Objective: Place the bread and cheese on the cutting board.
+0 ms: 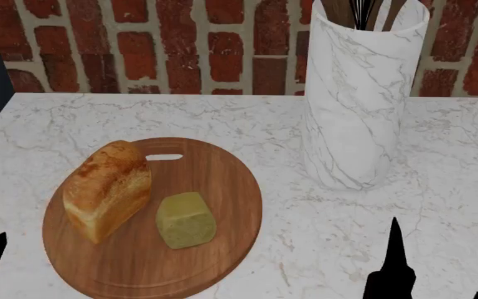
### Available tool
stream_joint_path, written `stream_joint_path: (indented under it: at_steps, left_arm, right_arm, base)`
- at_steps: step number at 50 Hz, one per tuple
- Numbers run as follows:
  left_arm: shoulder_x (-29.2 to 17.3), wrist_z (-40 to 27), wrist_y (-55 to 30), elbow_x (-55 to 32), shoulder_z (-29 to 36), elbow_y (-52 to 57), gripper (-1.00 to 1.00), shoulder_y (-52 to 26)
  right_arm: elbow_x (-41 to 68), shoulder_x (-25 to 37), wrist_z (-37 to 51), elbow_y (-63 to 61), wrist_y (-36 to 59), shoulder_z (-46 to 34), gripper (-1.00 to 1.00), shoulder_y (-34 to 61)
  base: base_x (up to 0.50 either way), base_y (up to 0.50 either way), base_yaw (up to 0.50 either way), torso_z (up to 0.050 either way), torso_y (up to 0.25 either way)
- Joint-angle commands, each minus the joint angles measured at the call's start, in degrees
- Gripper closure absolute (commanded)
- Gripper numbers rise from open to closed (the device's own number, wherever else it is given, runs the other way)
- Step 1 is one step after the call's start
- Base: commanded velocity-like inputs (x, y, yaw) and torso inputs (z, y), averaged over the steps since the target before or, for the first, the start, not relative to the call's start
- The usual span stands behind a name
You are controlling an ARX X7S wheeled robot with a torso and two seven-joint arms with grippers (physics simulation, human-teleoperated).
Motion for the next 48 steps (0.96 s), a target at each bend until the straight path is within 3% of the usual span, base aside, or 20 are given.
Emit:
stream_joint_path:
  at_steps: [1,6,13,22,34,48]
  left_arm:
    - [-2.78,-2.99,-3.64,-6.88,-6.68,4.59,-1.00,-5.19]
    - [-0.81,-5.27,-8.10,-11.53,-10.05,3.06,-1.00,-9.54]
    - [7.37,-11.02,-19.59,-21.72,-13.89,-4.28,-1.00,-20.16]
    - [13.65,-12.97,-26.42,-26.87,-15.50,-14.97,-1.00,-28.92]
    - [21.12,-14.57,-34.26,-30.45,-15.73,-25.40,-1.00,-38.90]
    - [25.97,-13.57,-38.56,-29.76,-15.15,-31.91,-1.00,-43.20]
  right_arm:
    - [7.40,3.95,1.54,3.08,3.00,0.03,-1.00,7.39]
    - [15.10,6.09,5.59,6.31,3.35,-2.87,-1.00,15.59]
    - [20.74,7.69,10.35,13.86,5.82,-12.78,-1.00,33.24]
    - [24.95,8.93,12.96,19.24,8.03,-18.25,-1.00,45.81]
    - [29.22,10.15,14.65,25.32,10.01,-22.54,-1.00,59.32]
    - [30.73,10.07,14.09,33.25,14.63,-28.96,-1.00,74.48]
  base:
    - [0.00,0.00,0.00,0.000,0.000]
    - [0.00,0.00,0.00,0.000,0.000]
    - [0.00,0.00,0.00,0.000,0.000]
    - [0.00,0.00,0.00,0.000,0.000]
    - [0.00,0.00,0.00,0.000,0.000]
    - [0.00,0.00,0.00,0.000,0.000]
